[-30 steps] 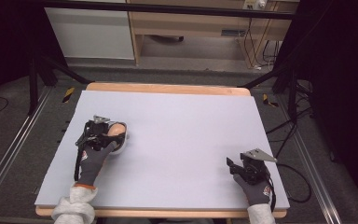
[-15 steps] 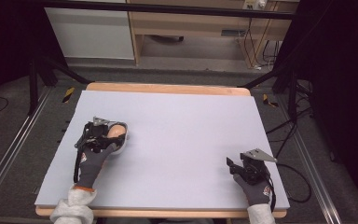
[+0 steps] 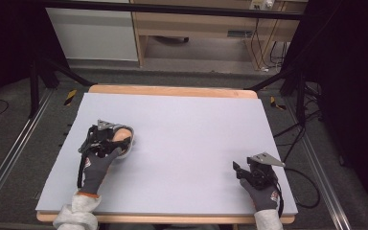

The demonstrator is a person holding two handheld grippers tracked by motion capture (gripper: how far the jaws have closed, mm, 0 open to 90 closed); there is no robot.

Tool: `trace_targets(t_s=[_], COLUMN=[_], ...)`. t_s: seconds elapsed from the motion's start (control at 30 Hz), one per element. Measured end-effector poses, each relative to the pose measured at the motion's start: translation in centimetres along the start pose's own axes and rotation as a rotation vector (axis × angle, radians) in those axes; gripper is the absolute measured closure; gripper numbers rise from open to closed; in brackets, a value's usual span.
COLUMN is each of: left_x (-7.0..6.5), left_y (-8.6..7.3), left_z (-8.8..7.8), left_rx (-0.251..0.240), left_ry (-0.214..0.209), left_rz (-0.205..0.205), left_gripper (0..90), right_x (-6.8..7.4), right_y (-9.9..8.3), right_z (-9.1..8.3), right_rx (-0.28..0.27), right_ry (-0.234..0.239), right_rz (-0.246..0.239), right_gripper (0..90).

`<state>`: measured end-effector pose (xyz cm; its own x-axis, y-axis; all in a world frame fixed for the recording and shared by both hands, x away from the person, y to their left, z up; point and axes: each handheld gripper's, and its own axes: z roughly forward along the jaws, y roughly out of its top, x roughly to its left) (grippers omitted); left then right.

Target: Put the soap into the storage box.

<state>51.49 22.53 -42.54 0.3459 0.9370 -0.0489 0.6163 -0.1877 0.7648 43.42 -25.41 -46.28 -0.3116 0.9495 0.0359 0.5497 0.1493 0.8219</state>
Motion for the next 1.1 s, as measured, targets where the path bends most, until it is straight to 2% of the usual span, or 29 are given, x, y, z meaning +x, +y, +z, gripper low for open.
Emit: trace_targets(t_s=[0.23, 0.5, 0.57, 0.83, 0.9, 0.97, 1.1], left_x=[-0.4, -0.9, -1.2, -1.4, -1.4, -1.6, -2.0], left_y=[0.2, 0.5, 0.7, 0.6, 0.3, -0.5, -1.9], left_z=[-0.2, -0.5, -0.6, -1.1, -1.4, -1.7, -2.1], left_rx=[-0.018, -0.042, -0.039, -0.053, -0.056, -0.058, -0.049], left_ry=[-0.004, -0.003, -0.005, -0.022, -0.034, -0.069, -0.086], left_rz=[0.0, 0.017, 0.033, 0.04, 0.045, 0.046, 0.074], left_gripper=[31.7, 31.1, 31.0, 31.4, 31.6, 31.6, 31.6], right_x=[0.0, 0.0, 0.0, 0.0, 0.0, 0.0, 0.0], right_y=[0.0, 0.0, 0.0, 0.0, 0.0, 0.0, 0.0], right_z=[0.0, 0.0, 0.0, -0.1, -0.1, -0.1, -0.2], right_rx=[0.0, -0.002, -0.002, -0.002, -0.002, -0.004, -0.004], right_ry=[0.0, 0.001, 0.001, 0.003, 0.003, 0.002, 0.006], right_rz=[-0.004, -0.006, -0.005, 0.001, 0.001, 0.0, 0.007], right_gripper=[39.3, 39.3, 39.3, 39.3, 39.3, 39.3, 39.3])
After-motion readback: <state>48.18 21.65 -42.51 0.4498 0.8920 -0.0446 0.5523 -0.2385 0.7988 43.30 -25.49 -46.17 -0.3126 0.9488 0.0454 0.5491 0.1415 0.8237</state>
